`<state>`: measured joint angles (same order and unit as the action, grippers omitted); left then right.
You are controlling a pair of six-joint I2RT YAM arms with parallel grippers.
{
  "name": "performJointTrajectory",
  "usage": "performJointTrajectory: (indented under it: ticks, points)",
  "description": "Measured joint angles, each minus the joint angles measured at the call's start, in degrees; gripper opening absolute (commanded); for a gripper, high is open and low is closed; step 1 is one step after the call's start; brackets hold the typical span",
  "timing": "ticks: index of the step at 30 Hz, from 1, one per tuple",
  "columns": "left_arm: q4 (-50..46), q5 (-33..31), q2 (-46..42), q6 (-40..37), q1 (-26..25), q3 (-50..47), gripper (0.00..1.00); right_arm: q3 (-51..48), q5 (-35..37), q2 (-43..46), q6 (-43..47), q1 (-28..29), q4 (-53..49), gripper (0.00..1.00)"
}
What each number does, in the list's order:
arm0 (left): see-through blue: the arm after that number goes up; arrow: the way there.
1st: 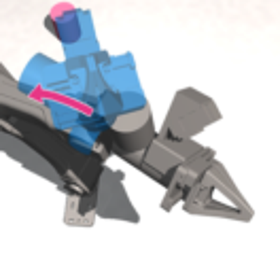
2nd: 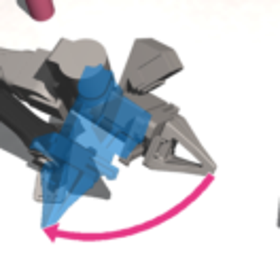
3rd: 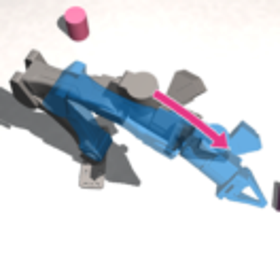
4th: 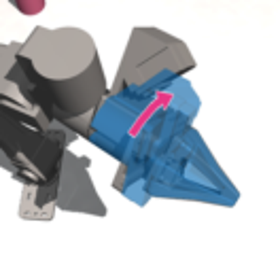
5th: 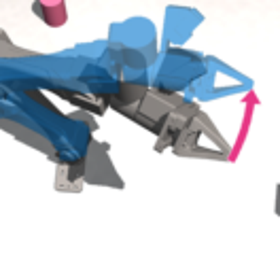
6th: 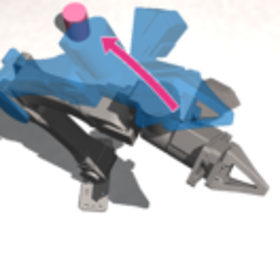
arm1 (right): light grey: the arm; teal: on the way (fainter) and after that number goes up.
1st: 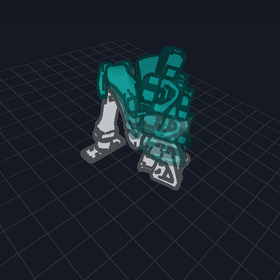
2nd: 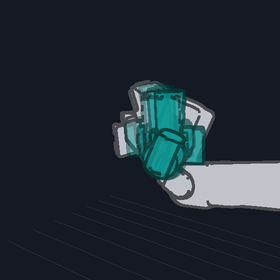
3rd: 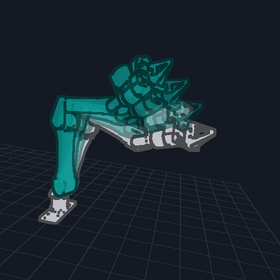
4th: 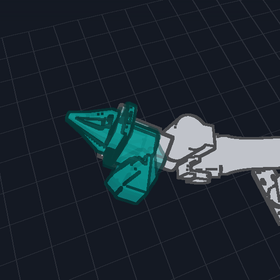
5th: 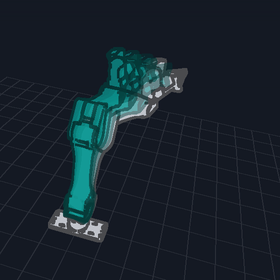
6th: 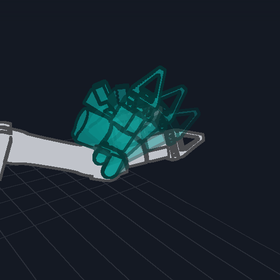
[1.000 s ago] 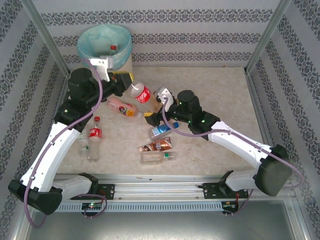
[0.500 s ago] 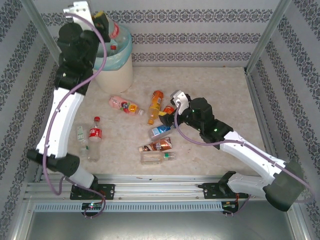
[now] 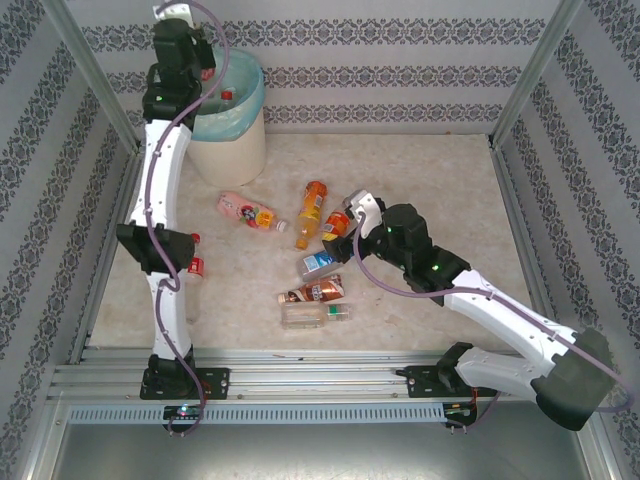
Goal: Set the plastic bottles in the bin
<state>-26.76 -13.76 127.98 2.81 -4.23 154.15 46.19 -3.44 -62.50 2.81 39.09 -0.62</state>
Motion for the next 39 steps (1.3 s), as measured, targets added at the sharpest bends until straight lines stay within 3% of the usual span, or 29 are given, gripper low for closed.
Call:
performJointTrajectory:
  ticks: [11, 26, 39]
  points:
    - [-4.4, 3.0, 4.9, 0.4, 0.1, -0.5, 0.0, -2.4, 0.0, -2.8, -3.1, 0.0, 0.3, 0.98]
    - [0.4, 3.2, 9.3, 0.2, 0.7, 2.7, 0.0, 0.6, -3.1, -11.0, -4.2, 0.0, 0.2, 0.98]
    - [0.6, 9.5, 8.3, 8.0, 4.0, 2.4, 0.0, 3.2, -3.9, -12.6, -4.4, 0.6, -0.6, 0.98]
